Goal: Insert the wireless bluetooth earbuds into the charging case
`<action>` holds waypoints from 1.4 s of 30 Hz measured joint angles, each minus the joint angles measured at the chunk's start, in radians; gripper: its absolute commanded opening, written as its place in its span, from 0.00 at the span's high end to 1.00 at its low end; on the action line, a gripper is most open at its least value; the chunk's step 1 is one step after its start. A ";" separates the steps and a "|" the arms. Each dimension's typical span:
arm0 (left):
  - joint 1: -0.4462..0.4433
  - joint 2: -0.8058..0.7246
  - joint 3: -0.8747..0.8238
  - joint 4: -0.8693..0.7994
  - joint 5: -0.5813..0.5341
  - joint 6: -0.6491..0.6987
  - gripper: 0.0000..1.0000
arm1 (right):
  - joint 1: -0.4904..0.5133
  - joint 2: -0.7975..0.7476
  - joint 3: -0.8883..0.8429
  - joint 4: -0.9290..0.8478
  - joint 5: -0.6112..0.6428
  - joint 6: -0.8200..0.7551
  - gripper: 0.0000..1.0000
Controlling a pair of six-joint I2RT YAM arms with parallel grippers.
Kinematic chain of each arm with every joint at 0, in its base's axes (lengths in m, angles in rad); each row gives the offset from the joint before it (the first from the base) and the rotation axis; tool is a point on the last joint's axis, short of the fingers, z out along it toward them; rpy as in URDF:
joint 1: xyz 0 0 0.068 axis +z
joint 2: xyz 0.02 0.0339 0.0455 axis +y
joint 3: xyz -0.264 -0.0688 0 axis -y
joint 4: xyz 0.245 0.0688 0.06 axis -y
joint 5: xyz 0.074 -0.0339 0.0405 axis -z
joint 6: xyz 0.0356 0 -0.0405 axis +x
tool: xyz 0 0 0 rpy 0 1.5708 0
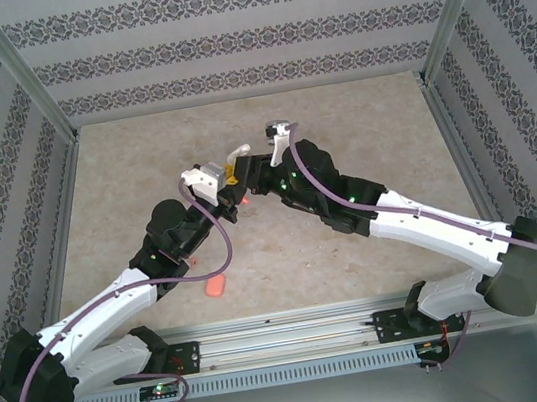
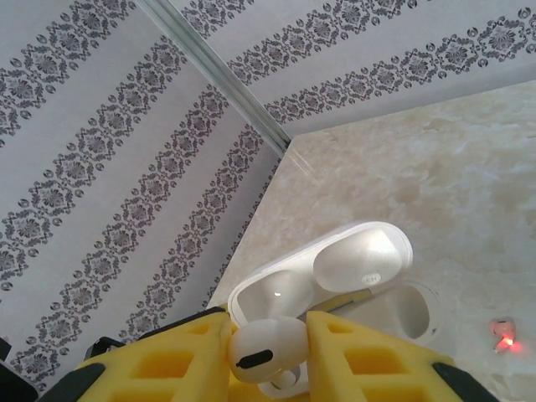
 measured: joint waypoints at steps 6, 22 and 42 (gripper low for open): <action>0.000 0.000 0.000 0.001 0.004 0.000 1.00 | 0.002 -0.004 -0.003 -0.007 0.004 0.000 0.71; 0.000 0.000 -0.001 -0.001 0.014 0.000 1.00 | 0.002 -0.004 0.002 -0.022 0.003 0.001 0.66; 0.000 -0.005 -0.001 -0.016 0.031 0.000 1.00 | 0.008 -0.016 0.016 -0.070 0.005 0.013 0.58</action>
